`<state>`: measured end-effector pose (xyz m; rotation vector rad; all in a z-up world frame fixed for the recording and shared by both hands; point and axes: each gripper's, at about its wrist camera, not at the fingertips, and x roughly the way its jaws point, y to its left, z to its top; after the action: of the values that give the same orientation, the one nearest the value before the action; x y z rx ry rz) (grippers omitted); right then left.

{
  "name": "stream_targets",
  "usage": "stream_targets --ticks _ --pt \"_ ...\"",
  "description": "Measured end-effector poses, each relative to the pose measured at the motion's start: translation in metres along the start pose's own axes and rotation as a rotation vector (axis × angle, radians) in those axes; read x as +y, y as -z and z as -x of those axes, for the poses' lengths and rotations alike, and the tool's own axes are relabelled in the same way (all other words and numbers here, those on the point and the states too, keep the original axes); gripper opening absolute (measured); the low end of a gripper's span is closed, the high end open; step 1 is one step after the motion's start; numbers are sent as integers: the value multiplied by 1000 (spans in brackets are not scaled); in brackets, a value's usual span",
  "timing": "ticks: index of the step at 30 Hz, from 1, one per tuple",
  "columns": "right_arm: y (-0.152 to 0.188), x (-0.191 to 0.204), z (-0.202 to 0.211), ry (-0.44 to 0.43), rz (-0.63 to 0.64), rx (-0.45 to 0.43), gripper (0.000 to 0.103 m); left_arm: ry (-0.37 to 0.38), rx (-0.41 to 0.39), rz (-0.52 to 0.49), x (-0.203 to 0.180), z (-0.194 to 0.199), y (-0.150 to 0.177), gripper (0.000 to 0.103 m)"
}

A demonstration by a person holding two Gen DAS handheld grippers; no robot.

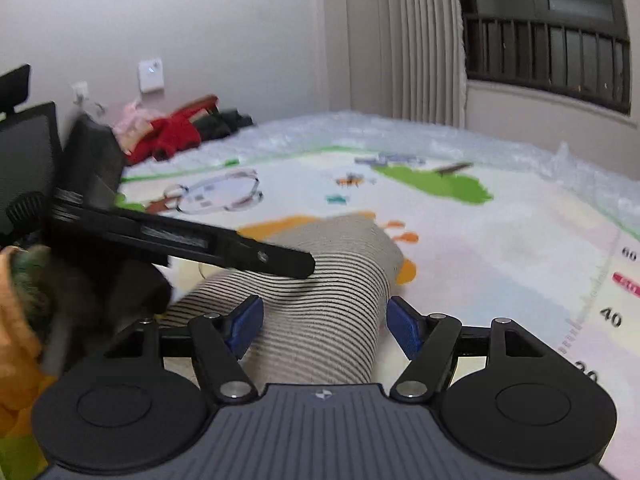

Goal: Fold clothes

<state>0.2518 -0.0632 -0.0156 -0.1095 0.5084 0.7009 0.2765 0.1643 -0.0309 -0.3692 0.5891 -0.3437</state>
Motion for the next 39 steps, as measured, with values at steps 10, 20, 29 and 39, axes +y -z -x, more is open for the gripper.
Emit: stream_targets --ticks 10,20,29,39 --pt "29 -17 -44 -27 -96 147 100 -44 4 -29 10 0 11 93" --pt "58 -19 -2 30 -190 29 103 -141 -108 -18 -8 30 42 101" --pt "104 -3 73 170 -183 -43 103 -272 -223 -9 -75 95 130 103" --pt "158 11 128 193 -165 -149 103 -518 -275 -132 -142 126 216 103"
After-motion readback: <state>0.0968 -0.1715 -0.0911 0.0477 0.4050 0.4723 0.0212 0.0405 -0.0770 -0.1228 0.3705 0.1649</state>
